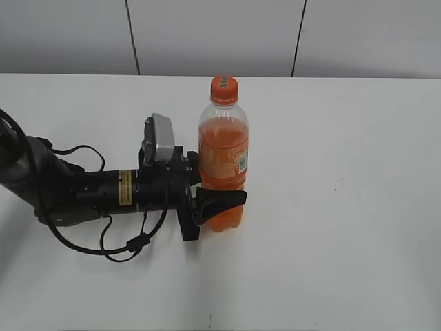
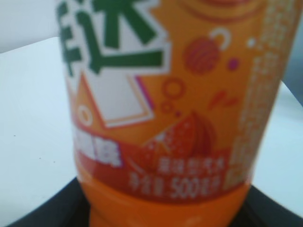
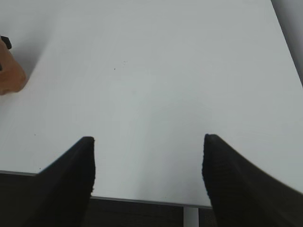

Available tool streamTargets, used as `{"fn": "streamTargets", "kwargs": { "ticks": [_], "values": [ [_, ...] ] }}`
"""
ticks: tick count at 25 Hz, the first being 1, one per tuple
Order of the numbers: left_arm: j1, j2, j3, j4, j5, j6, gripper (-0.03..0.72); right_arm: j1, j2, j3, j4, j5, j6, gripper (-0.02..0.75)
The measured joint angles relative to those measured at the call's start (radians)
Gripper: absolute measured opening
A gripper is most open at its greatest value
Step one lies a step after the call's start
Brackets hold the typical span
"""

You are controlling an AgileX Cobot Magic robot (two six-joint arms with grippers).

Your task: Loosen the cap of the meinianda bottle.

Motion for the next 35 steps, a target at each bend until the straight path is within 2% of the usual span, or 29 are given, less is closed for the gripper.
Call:
{"fn": "streamTargets", "kwargs": {
  "ticks": [28,35],
  "values": [
    [-0.001,0.011,-0.002,-0.031,-0.013,0.008,0.397,0.000,0.001,0.000,0.001,0.000,0.000,0.532],
    [-0.001,0.011,-0.002,-0.032,-0.012,0.008,0.397,0.000,0.219,-0.116,0.003,0.075,0.017,0.532]
  ]
}}
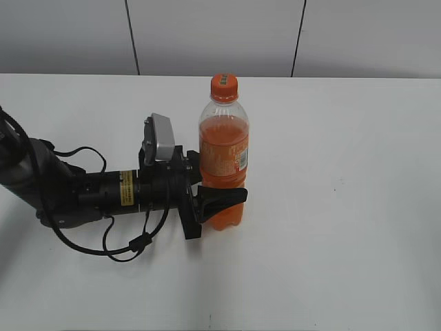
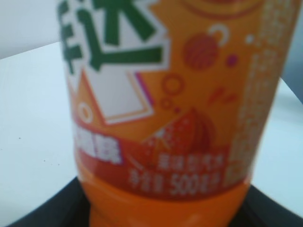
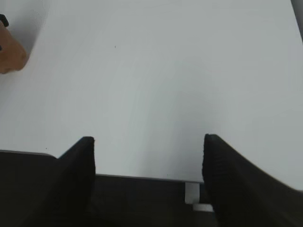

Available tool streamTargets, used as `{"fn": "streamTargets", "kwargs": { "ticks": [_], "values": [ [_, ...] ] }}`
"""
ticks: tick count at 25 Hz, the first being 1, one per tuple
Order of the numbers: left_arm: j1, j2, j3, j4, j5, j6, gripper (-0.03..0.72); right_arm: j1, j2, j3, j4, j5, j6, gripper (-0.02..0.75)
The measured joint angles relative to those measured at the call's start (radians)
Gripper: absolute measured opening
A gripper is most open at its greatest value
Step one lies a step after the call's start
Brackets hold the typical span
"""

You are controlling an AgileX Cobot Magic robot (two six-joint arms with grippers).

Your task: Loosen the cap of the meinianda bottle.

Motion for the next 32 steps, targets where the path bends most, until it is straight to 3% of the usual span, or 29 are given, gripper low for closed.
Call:
{"fn": "streamTargets", "kwargs": {
  "ticks": [11,25,28,32],
  "values": [
    [0.000,0.000,0.000,0.000,0.000,0.000,0.397,0.000,0.615,-0.381,0.151,0.051,0.108,0.566],
    [0.000,0.000,0.000,0.000,-0.001,0.000,0.397,0.006,1.110,-0.711,0.207,0.051,0.159,0.583],
    [0.000,0.000,0.000,0.000,-0.002,0.000,0.397,0.042,1.180,-0.767,0.193,0.051,0.162,0.585],
    [0.000,0.000,0.000,-0.001,-0.002,0.000,0.397,0.154,1.270,-0.864,0.140,0.051,0.195,0.585]
  ]
}}
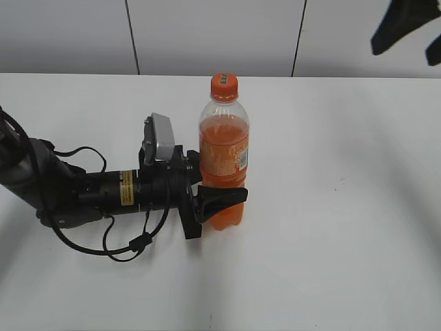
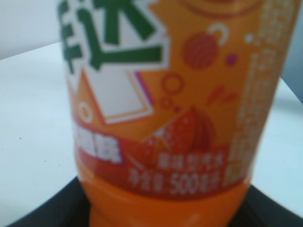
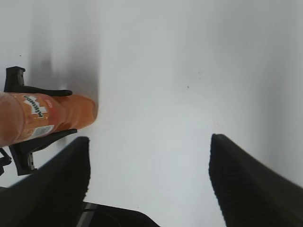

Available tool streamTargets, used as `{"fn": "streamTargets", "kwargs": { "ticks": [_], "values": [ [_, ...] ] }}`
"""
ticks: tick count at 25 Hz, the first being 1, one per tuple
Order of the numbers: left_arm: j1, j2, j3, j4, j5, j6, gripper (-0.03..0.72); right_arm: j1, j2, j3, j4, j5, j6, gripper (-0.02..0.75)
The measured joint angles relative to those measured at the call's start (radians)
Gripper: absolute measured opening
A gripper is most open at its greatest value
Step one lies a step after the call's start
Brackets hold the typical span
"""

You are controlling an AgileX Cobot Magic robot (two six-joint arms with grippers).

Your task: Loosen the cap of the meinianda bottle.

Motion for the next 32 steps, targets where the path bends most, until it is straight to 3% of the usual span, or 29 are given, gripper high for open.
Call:
{"fn": "streamTargets", "kwargs": {
  "ticks": [9,15,22,32],
  "values": [
    [0.000,0.000,0.000,-0.001,0.000,0.000,0.397,0.251,0.178,-0.173,-0.012,0.000,0.077,0.585],
    [-0.001,0.000,0.000,-0.002,0.003,0.000,0.397,0.359,0.234,-0.237,-0.012,0.000,0.107,0.585],
    [-0.002,0.000,0.000,-0.006,0.009,0.004,0.397,0.424,0.292,-0.292,-0.013,0.000,0.118,0.585],
    [-0.002,0.000,0.000,-0.007,0.011,0.011,0.397,0.425,0.323,-0.294,-0.017,0.001,0.120,0.585]
  ]
}}
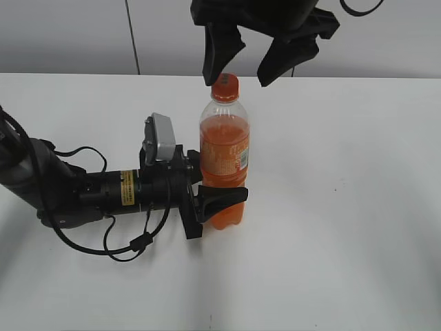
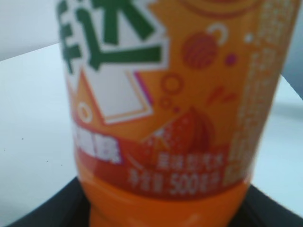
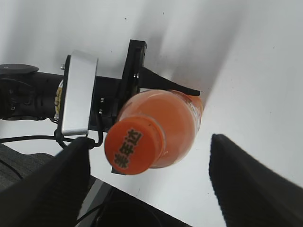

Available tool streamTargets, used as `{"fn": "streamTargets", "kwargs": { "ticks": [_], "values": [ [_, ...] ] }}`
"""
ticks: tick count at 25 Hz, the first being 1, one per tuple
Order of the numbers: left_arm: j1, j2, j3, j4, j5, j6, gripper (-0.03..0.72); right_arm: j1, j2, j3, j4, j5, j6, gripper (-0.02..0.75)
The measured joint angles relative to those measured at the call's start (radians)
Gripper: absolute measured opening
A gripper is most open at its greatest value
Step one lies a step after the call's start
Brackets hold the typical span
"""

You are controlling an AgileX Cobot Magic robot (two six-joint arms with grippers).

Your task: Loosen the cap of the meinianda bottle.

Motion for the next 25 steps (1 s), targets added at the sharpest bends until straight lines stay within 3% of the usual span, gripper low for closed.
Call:
{"fn": "streamTargets", "kwargs": {
  "ticks": [5,11,25],
  "values": [
    [-0.001,0.000,0.000,-0.002,0.001,0.000,0.397,0.013,0.000,-0.001,-0.009,0.000,0.000,0.585],
    [-0.001,0.000,0.000,-0.003,0.002,0.000,0.397,0.080,0.001,-0.023,-0.100,0.000,0.000,0.585],
    [-0.001,0.000,0.000,-0.004,0.002,0.001,0.397,0.085,0.040,-0.032,-0.119,0.000,-0.006,0.574]
  ]
}}
